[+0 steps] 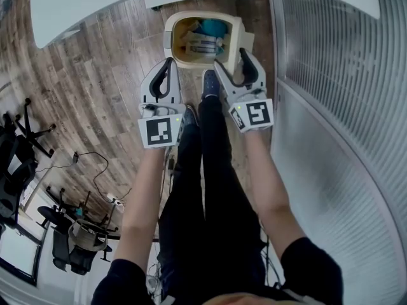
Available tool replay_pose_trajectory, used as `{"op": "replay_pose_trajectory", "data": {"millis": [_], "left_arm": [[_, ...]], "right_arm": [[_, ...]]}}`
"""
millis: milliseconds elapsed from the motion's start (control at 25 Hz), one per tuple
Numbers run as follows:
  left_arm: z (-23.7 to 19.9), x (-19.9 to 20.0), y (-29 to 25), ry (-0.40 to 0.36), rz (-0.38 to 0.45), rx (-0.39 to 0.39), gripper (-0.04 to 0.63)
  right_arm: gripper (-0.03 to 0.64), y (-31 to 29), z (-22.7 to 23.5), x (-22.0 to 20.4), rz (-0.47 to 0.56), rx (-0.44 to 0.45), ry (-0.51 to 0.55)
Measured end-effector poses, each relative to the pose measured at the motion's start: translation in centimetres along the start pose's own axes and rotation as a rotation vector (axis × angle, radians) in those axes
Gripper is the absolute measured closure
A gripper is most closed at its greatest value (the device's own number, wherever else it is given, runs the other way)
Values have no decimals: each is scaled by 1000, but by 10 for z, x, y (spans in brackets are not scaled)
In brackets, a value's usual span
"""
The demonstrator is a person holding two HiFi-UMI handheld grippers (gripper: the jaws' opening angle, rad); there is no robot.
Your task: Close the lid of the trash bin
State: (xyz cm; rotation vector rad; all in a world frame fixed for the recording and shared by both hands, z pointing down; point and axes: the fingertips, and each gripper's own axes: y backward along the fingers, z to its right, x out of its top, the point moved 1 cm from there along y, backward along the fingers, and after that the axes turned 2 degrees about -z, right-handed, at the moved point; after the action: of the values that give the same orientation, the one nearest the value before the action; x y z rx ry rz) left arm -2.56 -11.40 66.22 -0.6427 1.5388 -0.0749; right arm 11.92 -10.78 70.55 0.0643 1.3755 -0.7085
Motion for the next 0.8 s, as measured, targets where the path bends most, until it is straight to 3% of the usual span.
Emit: {"op": "replay_pose_trajectory", "data": {"millis": [400, 800], "left_arm": [[-6, -5, -1, 21, -9, 10, 589], [-26, -8, 6, 30, -15, 31, 589]], "right_arm": [[330, -8, -13, 1, 8, 57, -18], [324, -32, -42, -12, -52, 154, -15]]}}
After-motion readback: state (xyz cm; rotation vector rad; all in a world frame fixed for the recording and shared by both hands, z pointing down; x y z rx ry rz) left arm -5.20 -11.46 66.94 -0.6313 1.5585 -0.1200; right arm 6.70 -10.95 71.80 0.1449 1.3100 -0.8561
